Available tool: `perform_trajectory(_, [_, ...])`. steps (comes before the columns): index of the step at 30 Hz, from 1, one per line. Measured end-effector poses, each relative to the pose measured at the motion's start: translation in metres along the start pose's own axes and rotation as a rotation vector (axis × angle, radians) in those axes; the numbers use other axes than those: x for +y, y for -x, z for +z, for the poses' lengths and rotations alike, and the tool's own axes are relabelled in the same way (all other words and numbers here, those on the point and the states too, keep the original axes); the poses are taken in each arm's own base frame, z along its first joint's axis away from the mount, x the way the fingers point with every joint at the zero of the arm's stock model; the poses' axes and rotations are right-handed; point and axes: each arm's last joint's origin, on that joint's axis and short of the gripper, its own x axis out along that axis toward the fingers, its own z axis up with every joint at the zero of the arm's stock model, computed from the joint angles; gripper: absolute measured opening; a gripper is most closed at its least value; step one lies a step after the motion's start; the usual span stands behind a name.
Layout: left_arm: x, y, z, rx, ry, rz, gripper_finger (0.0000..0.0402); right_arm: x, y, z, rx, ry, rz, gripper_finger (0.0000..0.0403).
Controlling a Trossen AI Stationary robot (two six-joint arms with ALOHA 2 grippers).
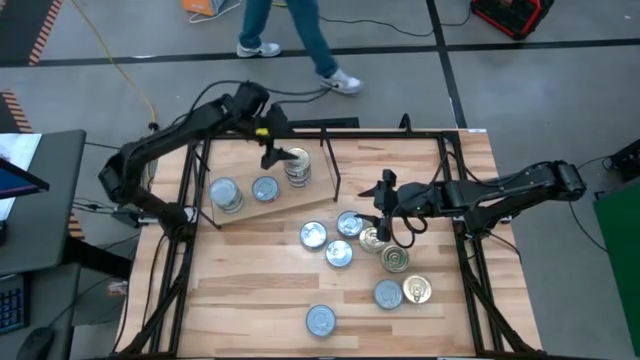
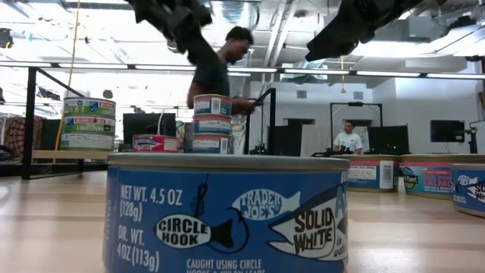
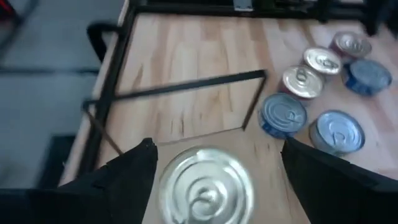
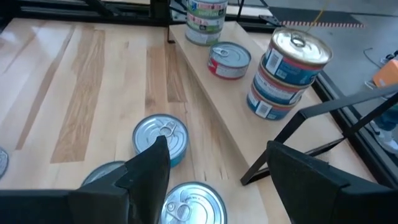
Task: Stack canned seafood by type on shelf
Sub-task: Stack the yellow blue tuna can on top of the red tuna can on the shelf
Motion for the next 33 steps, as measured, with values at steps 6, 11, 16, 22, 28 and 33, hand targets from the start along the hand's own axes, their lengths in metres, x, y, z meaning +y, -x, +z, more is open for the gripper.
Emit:
perform_trajectory(6, [-0.062,0.013,0.03,0.022,-0.263,0.159,0.0312,0.0,0.0,-0.001,0.013,-0.025,0.001,0.0291])
perform_trajectory(11, [-0.115,0.029,0.042,-0.007,-0.346,0.156,0.03,0.007,0.002,-0.003,0.026,-0.027,0.026,0.0291])
perform_trajectory(16, [-0.157,0.026,0.033,-0.005,-0.233,0.101,0.0291,0.015,0.004,-0.002,0.014,-0.018,0.057,0.0291])
perform_trajectory(22, [-0.211,-0.022,-0.02,-0.007,-0.146,0.039,0.0288,0.026,-0.007,0.0,-0.027,-0.071,0.078,0.0291])
perform_trajectory(28, [-0.25,-0.051,-0.061,-0.029,-0.177,0.234,0.0288,0.041,-0.051,-0.005,-0.051,-0.084,0.073,0.0291])
perform_trajectory(33, [-0.275,-0.071,-0.085,-0.025,-0.145,0.309,0.0288,0.055,-0.079,0.0,-0.007,-0.167,0.074,0.0291])
